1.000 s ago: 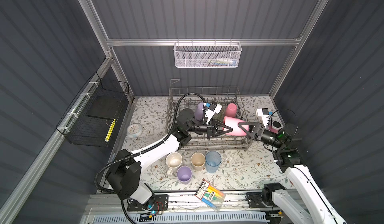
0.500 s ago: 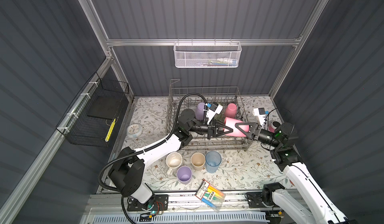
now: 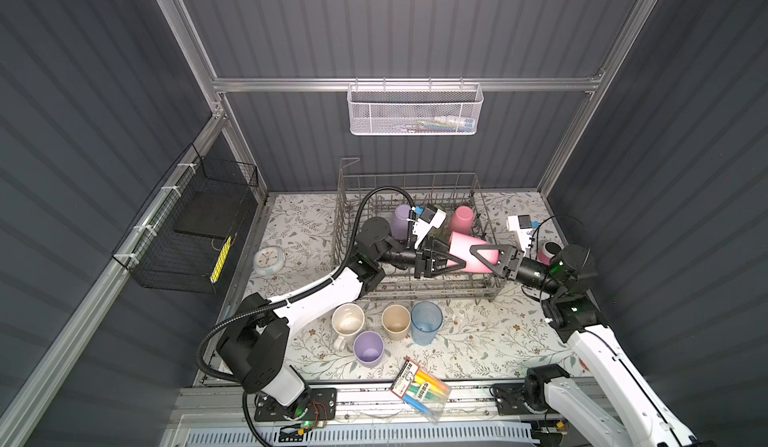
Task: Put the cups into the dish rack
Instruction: 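Open the left gripper and withdraw it while the right gripper carries the cup, then lower the inverted pink cup into the rack beside the first pink cup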
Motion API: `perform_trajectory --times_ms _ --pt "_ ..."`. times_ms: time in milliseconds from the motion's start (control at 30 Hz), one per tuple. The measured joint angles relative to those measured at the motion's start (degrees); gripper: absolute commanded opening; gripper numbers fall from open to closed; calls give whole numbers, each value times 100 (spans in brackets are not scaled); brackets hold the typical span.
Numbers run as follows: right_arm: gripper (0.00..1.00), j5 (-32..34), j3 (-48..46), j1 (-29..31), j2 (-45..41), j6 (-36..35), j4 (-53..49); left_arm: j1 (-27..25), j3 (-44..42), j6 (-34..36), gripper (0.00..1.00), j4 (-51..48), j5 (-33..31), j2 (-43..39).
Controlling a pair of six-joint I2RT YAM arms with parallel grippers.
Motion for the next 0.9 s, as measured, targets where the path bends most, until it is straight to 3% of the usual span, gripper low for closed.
perform_trajectory --times_ms 200,433,667,900 --pt "47 236 555 -66 -229 -726 -1078 0 -26 310 64 -509 -201 -199" --pt "47 645 1488 -321 -57 -1676 -2555 0 -278 1115 66 -1523 -798 -1051" --pt "47 1486 2942 -337 990 -2743 -4190 0 -719 1882 68 -2588 -1659 -1904" --pt "46 2887 4074 -63 2570 -3748 -5547 0 -721 2426 68 -3388 -2153 -2247"
